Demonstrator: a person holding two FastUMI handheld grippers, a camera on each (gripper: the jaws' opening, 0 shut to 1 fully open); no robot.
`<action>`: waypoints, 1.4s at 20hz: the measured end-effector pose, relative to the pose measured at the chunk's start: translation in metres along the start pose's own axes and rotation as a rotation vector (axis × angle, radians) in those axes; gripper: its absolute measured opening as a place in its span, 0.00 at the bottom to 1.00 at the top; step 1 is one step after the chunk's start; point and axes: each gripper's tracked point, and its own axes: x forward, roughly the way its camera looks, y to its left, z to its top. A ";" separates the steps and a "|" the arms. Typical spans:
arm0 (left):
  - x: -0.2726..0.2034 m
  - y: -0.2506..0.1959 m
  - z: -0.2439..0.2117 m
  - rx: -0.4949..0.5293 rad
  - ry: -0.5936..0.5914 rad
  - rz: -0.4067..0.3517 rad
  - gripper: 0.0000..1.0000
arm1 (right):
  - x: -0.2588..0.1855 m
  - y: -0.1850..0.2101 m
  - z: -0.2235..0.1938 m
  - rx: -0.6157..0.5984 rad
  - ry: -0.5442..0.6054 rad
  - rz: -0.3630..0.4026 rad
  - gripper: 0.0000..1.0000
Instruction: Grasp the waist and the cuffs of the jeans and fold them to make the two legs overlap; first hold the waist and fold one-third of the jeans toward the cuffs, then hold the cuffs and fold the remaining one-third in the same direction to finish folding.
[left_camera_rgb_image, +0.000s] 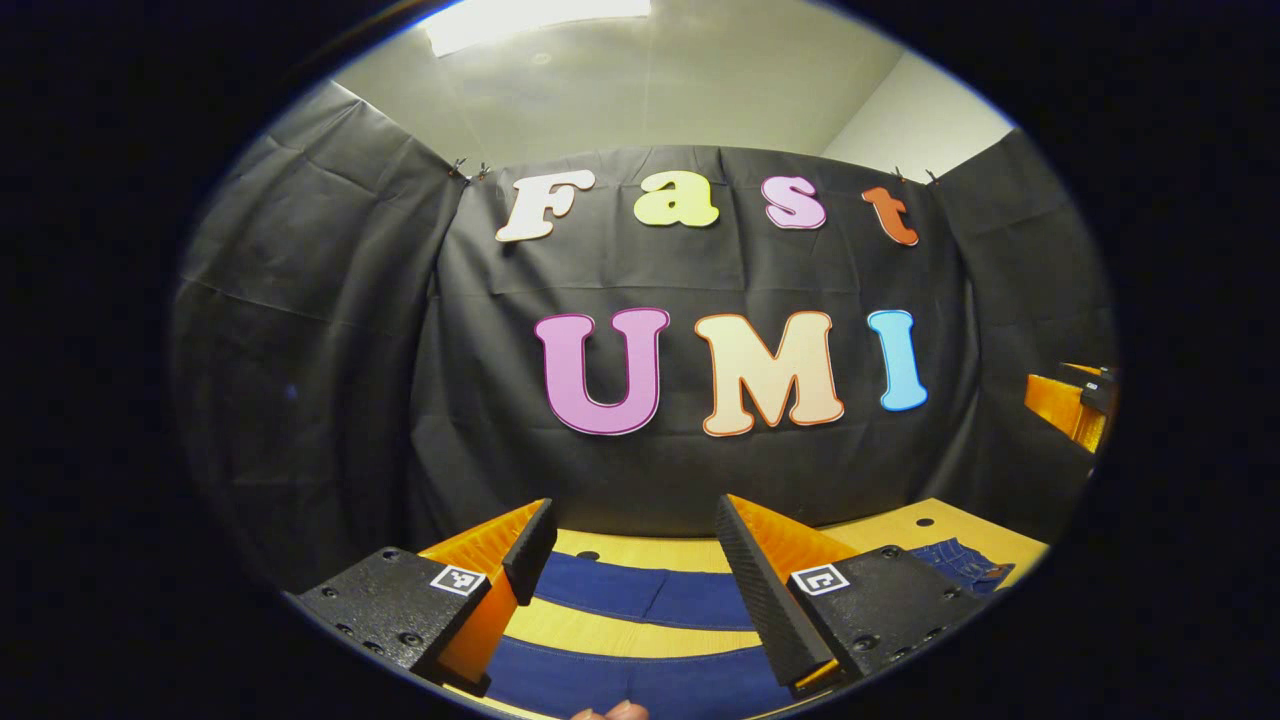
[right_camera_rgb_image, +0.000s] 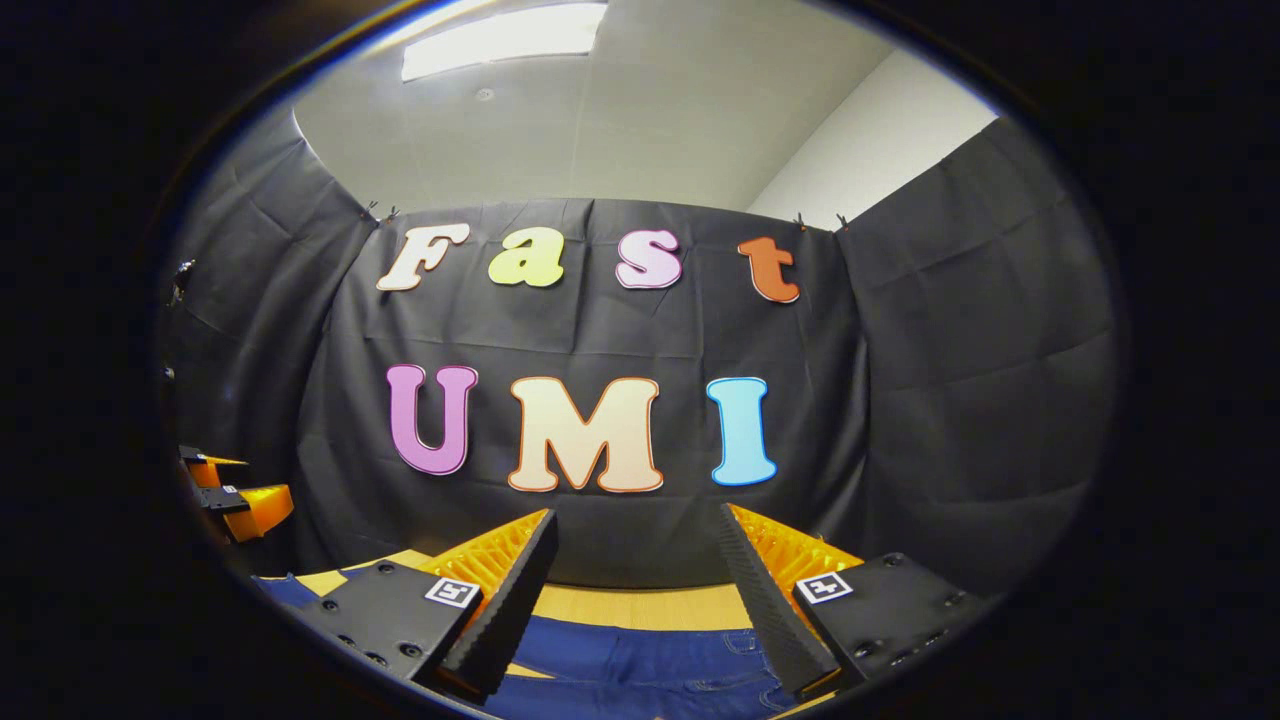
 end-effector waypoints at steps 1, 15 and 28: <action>-0.001 -0.001 -0.007 0.029 0.021 -0.029 0.95 | 0.000 0.001 -0.003 0.001 0.005 0.001 0.99; -0.046 0.100 -0.166 0.623 0.447 -0.242 0.95 | 0.001 0.001 -0.035 -0.025 0.048 -0.037 1.00; -0.113 0.175 -0.354 1.149 0.832 -0.548 0.96 | -0.034 -0.021 -0.073 -0.117 0.127 -0.144 0.99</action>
